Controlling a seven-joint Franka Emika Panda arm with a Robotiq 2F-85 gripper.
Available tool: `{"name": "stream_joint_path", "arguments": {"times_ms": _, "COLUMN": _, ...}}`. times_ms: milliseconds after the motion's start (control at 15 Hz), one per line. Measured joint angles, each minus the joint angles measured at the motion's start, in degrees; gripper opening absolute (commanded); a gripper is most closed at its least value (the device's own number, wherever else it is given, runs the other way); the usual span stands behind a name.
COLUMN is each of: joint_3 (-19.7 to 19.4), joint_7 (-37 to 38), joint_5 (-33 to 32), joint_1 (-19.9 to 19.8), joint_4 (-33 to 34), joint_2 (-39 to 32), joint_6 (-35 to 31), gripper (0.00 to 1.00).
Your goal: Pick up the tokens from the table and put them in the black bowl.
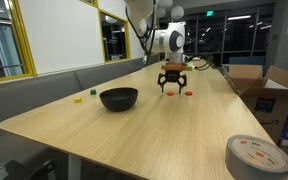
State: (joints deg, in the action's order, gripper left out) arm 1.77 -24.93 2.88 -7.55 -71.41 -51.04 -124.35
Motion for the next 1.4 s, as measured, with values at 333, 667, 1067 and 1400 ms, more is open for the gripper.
{"name": "stream_joint_path", "arguments": {"times_ms": 333, "joint_3": 0.27, "joint_7": 0.0, "joint_5": -0.01, "joint_1": 0.12, "joint_4": -0.33, "joint_2": -0.18, "joint_6": 0.0, "gripper": 0.69}}
{"name": "stream_joint_path", "arguments": {"times_ms": 667, "joint_3": 0.18, "joint_7": 0.0, "joint_5": -0.99, "joint_1": 0.05, "joint_4": -0.17, "joint_2": 0.06, "joint_6": -0.05, "gripper": 0.29}}
{"name": "stream_joint_path", "arguments": {"times_ms": 1067, "joint_3": 0.2, "joint_7": 0.53, "joint_5": -1.95, "joint_1": 0.61, "joint_4": -0.47, "joint_2": 0.69, "joint_6": 0.0, "gripper": 0.26}}
{"name": "stream_joint_path", "arguments": {"times_ms": 1400, "joint_3": 0.09, "joint_7": 3.08, "joint_5": -3.6, "joint_1": 1.65, "joint_4": -4.1, "joint_2": 4.01, "joint_6": -0.18, "gripper": 0.26}}
